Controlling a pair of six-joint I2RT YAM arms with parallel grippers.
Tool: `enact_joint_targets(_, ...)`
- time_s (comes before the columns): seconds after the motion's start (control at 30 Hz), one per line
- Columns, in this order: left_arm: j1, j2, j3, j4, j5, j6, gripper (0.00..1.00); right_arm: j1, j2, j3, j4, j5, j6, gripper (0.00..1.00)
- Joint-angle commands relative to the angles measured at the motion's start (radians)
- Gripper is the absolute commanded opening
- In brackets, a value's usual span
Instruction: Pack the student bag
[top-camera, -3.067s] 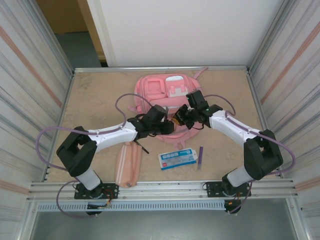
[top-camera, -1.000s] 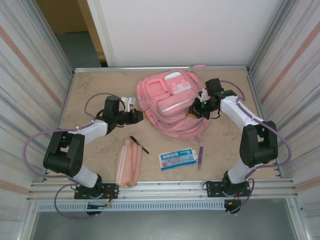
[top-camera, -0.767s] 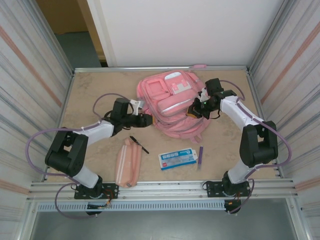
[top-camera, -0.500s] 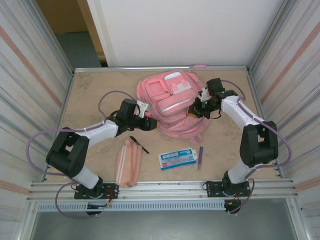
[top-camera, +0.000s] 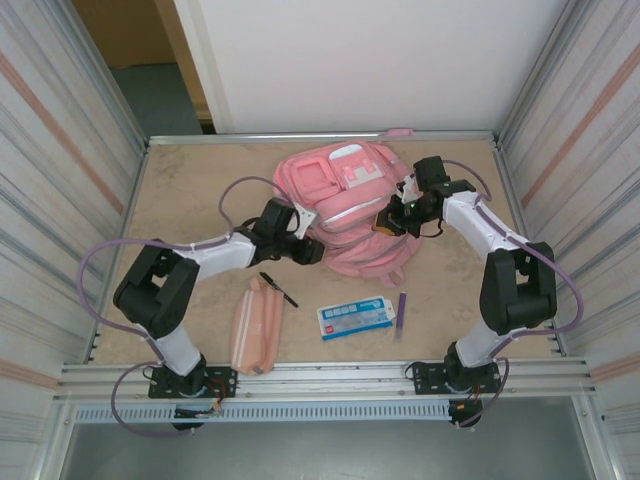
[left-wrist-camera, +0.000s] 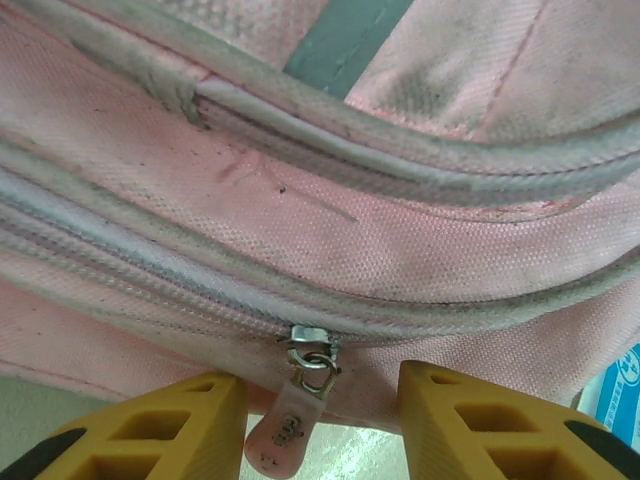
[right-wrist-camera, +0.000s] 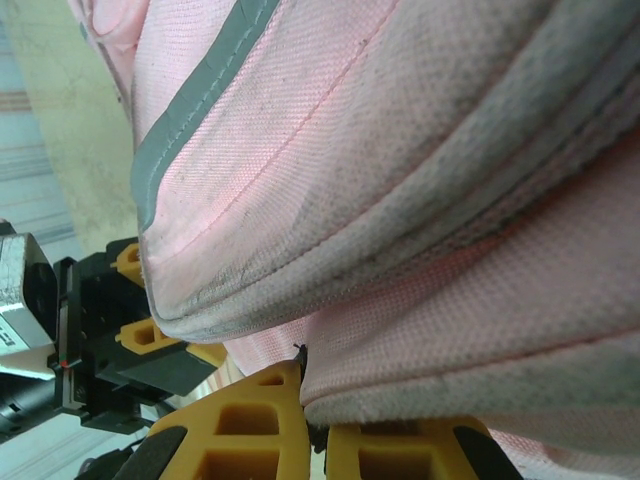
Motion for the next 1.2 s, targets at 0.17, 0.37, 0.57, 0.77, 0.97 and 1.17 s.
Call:
enact_joint_targets(0.17, -0.030, -0.004, 0.009, -0.037, -0.193, 0.038, 0.27, 0.002, -0.067, -0.004, -0.030, -0.065, -0.050, 0.00)
enact_joint_targets(0.37, -0.028, -0.014, 0.031, -0.080, -0.225, 0.082, 0.09, 0.002, -0.081, 0.005, -0.046, -0.061, -0.064, 0.00)
enact_joint_targets(0.57, -0.012, -0.091, -0.019, -0.053, -0.161, 0.139, 0.00, 0.002, -0.088, 0.015, -0.080, -0.039, -0.119, 0.00)
enact_joint_targets(0.77, 0.105, -0.141, -0.061, -0.013, -0.019, 0.111, 0.00, 0.001, -0.110, 0.005, -0.107, -0.009, -0.203, 0.00)
enact_joint_targets(0.97, 0.166, -0.138, -0.045, -0.025, -0.031, 0.195, 0.00, 0.004, -0.142, -0.002, -0.103, -0.042, -0.246, 0.00)
enact_joint_targets(1.17, 0.275, -0.013, 0.074, -0.087, -0.058, 0.118, 0.00, 0.030, -0.163, -0.006, -0.096, -0.071, -0.271, 0.00)
